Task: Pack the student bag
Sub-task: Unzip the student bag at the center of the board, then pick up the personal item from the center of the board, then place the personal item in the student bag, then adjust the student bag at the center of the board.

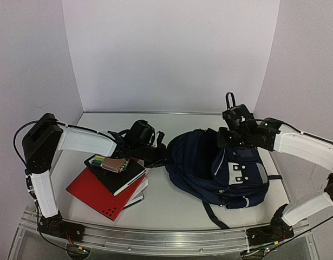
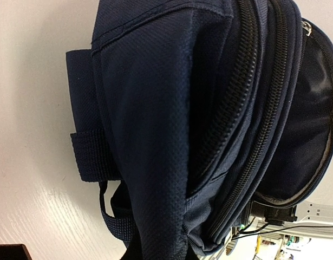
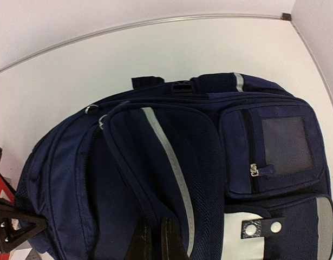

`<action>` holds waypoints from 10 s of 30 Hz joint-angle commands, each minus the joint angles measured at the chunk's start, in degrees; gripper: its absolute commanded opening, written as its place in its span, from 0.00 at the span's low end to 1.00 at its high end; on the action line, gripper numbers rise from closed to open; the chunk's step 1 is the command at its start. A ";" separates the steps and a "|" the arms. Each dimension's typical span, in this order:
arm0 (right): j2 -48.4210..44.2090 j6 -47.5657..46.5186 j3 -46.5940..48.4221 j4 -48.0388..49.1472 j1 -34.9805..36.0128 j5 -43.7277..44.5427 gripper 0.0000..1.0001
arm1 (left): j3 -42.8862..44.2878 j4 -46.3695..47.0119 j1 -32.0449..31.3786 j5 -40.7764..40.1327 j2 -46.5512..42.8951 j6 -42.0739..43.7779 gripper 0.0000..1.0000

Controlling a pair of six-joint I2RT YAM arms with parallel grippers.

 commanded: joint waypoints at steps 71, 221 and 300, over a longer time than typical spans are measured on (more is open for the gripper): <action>-0.47 -8.04 -1.15 17.17 -1.43 -14.24 0.00 | -13.10 -27.47 23.10 2.92 -32.53 19.42 0.06; 6.07 -4.54 5.51 22.46 -1.38 -17.39 0.00 | 22.84 8.73 -9.96 11.23 18.63 -10.97 0.00; 4.15 3.68 -5.96 14.41 -11.38 -6.78 0.98 | 14.83 -17.45 13.84 5.36 -7.77 16.36 0.91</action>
